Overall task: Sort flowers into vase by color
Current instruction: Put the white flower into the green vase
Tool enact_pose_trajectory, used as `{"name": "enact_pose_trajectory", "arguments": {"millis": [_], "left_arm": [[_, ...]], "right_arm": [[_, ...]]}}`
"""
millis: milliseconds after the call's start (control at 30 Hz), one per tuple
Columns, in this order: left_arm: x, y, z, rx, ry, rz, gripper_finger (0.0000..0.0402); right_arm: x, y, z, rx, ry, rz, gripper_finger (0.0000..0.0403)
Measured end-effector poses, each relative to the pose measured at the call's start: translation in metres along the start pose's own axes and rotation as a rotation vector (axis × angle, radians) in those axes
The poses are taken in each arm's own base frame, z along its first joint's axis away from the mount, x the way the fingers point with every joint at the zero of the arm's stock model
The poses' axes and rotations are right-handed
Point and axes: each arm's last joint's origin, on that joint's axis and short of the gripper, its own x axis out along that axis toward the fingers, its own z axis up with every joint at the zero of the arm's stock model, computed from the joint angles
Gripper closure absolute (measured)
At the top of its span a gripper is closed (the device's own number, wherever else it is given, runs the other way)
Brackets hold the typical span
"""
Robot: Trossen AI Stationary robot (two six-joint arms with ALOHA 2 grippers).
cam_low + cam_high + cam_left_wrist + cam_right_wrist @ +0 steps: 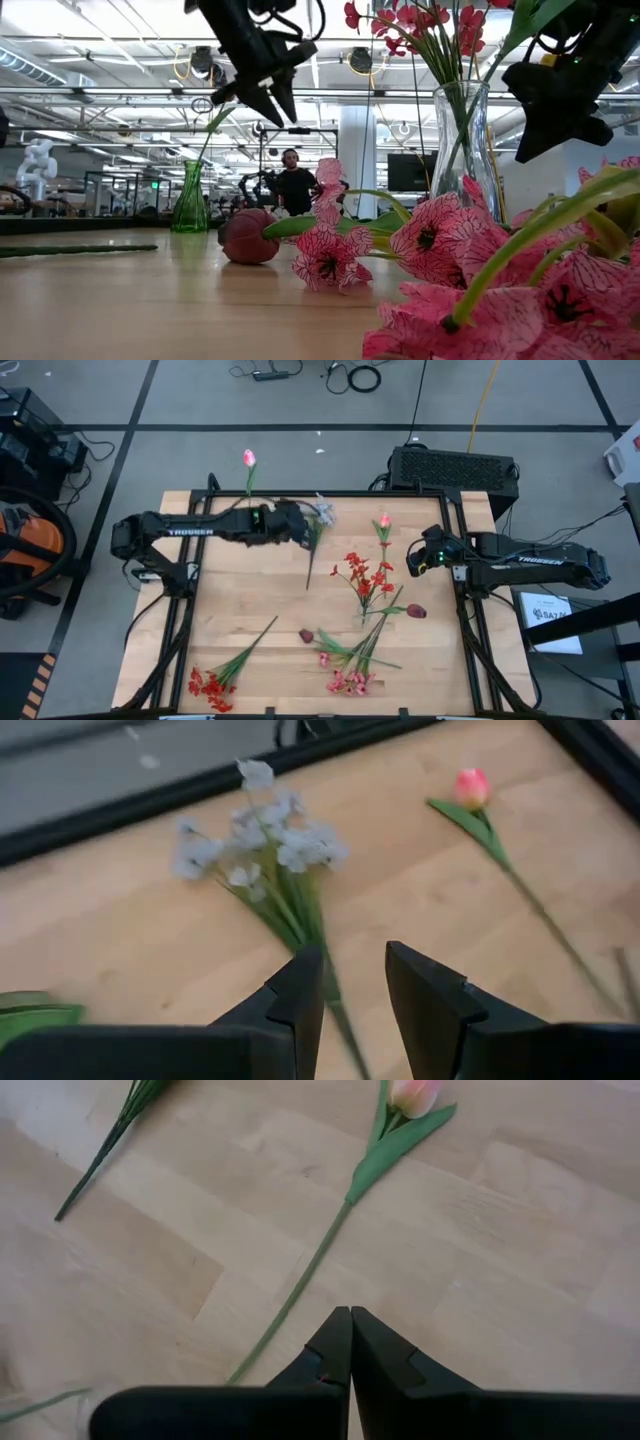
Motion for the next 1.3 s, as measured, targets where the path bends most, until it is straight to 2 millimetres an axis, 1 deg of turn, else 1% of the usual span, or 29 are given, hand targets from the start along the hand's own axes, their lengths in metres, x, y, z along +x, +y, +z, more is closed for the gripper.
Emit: {"name": "enact_pose_trajectory", "arguments": {"millis": [100, 200, 333, 433, 567, 733, 900, 1033, 1133, 1300], "left_arm": [[0.006, 0.011, 0.012, -0.002, 0.036, -0.046, 0.026], [0.012, 0.021, 0.022, -0.02, 0.047, -0.07, 0.023], [0.027, 0.029, 0.028, -0.062, 0.039, -0.04, 0.0193], [0.046, 0.029, 0.028, -0.074, 0.058, -0.062, 0.0184], [0.075, 0.027, 0.018, -0.025, 0.14, -0.094, 0.0182], [0.099, 0.023, 0.005, -0.052, 0.22, -0.051, 0.0182], [0.12, 0.018, 0.0, -0.039, 0.283, -0.013, 0.0182], [0.132, 0.017, -0.009, -0.017, 0.368, 0.045, 0.0182], [0.137, 0.015, -0.016, 0.0, 0.406, 0.07, 0.0182], [0.145, 0.01, -0.027, 0.021, 0.427, 0.076, 0.0182]], "right_arm": [[0.0, 0.0, 0.0, 0.005, -0.003, -0.002, 0.0403], [0.0, 0.0, 0.0, 0.021, -0.003, -0.003, 0.0403], [0.0, 0.0, 0.0, 0.031, -0.004, -0.004, 0.0403], [0.0, 0.0, 0.0, 0.062, -0.011, -0.01, 0.0403], [0.0, -0.001, 0.0, 0.103, -0.019, -0.018, 0.0403], [0.0, -0.001, 0.0, 0.115, -0.019, -0.018, 0.0403], [0.0, -0.001, 0.0, 0.135, -0.021, -0.019, 0.0403], [0.0, -0.001, 0.001, 0.136, -0.021, -0.019, 0.0403], [0.0, -0.001, 0.0, 0.141, -0.021, -0.019, 0.0403], [0.0, -0.001, 0.0, 0.153, -0.021, -0.019, 0.0403]]}}
